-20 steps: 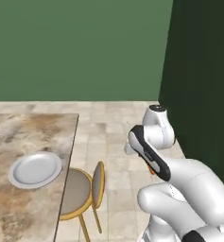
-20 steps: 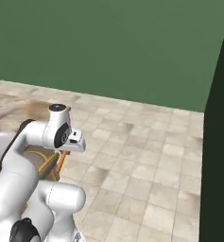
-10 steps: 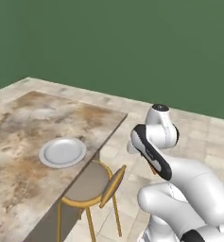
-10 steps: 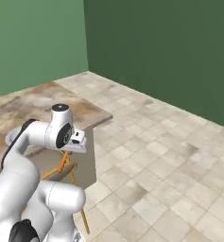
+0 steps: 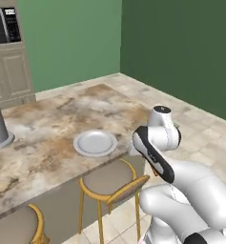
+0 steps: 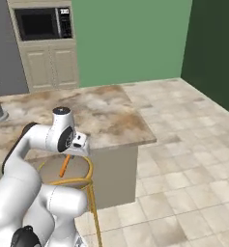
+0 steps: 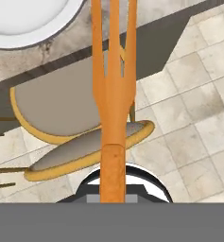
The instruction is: Take the fork and place it on the left side of the plate. Then take the spoon and place it on the right side of the plate. Make sure they're directly next to the plate.
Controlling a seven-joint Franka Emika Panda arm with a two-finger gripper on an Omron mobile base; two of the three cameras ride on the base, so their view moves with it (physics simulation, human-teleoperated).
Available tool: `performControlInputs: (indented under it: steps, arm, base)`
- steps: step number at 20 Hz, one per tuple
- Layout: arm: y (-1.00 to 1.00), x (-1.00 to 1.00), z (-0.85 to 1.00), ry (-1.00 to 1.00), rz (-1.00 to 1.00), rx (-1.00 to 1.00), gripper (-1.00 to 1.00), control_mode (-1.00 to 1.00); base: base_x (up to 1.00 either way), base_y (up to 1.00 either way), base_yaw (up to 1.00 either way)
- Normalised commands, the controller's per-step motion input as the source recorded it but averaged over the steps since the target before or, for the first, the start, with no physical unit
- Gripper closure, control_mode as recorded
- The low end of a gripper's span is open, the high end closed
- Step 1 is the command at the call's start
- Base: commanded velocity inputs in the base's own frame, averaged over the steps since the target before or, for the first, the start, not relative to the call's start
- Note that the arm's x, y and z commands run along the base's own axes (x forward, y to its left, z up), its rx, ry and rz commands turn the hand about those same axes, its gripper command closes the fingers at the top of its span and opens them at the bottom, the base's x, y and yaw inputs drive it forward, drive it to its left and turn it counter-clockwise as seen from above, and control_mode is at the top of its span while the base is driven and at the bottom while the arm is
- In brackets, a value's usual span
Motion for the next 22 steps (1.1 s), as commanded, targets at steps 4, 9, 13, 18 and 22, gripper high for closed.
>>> performControlInputs:
  steps: [4, 9, 13, 18, 22]
  arm:
    - [0.0, 0.0, 0.0, 0.0, 0.0, 0.0, 1.0, 1.0]
    - [0.0, 0.0, 0.0, 0.0, 0.0, 0.0, 1.0, 1.0]
    - [0.0, 0.0, 0.0, 0.0, 0.0, 0.0, 1.0, 1.0]
    - [0.0, 0.0, 0.0, 0.0, 0.0, 0.0, 1.0, 1.0]
    - [0.0, 0.0, 0.0, 0.0, 0.0, 0.0, 1.0, 1.0]
  base:
    - [0.09, 0.05, 0.76]
    - [0.1, 0.11, 0.61]
    - [0.12, 0.0, 0.23]
    - [0.01, 0.0, 0.01]
    - [0.0, 0.0, 0.0]
